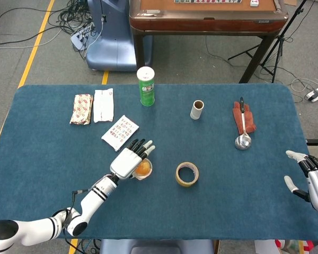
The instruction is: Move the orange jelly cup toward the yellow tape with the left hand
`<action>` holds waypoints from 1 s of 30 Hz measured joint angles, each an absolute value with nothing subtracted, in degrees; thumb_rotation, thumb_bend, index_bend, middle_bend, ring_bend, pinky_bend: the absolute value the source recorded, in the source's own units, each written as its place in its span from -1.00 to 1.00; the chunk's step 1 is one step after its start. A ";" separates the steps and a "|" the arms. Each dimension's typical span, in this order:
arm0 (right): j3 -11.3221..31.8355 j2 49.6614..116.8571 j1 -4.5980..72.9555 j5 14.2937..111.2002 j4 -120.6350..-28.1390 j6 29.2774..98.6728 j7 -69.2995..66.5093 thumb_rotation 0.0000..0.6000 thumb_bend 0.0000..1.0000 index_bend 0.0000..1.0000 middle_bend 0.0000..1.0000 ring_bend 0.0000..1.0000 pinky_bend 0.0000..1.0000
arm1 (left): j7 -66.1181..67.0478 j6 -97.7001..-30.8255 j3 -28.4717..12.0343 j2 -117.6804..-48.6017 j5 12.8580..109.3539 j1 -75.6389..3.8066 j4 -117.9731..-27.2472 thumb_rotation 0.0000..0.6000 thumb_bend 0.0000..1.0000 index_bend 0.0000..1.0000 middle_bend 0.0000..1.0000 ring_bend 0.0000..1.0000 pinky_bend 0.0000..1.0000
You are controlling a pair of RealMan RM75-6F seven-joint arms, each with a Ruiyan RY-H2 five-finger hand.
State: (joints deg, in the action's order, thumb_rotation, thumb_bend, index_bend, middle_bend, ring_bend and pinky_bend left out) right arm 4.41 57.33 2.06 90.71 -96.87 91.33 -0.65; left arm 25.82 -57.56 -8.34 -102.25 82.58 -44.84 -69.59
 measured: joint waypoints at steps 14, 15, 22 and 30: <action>4.55 57.26 2.06 90.41 -96.77 91.36 -0.72 1.00 -0.42 -0.51 -0.35 -0.41 -0.13 | 28.14 -56.75 -10.85 -107.66 79.28 -47.70 -64.48 1.00 -1.00 -1.00 -1.00 -1.00 -0.81; 4.58 57.23 2.03 90.37 -96.78 91.42 -0.81 1.00 -0.42 -0.51 -0.35 -0.41 -0.13 | 28.31 -56.68 -11.03 -107.90 79.03 -47.92 -64.25 1.00 -1.00 -1.00 -1.00 -1.00 -0.81; 4.80 56.78 1.65 90.28 -96.90 92.31 -1.61 1.00 -0.42 -0.51 -0.35 -0.41 -0.13 | 28.48 -56.39 -11.49 -108.84 78.13 -48.83 -63.38 1.00 -1.00 -1.00 -1.00 -1.00 -0.81; 5.23 56.31 1.20 89.71 -96.73 93.10 -2.79 1.00 -0.42 -0.51 -0.35 -0.41 -0.13 | 28.53 -55.84 -12.15 -110.72 76.88 -49.97 -61.24 1.00 -1.00 -1.00 -1.00 -1.00 -0.81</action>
State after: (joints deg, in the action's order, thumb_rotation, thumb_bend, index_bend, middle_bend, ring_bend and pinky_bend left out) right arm 5.23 56.31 1.20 89.71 -96.73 93.10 -2.79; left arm 28.53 -55.84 -12.15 -110.72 76.88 -49.97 -61.24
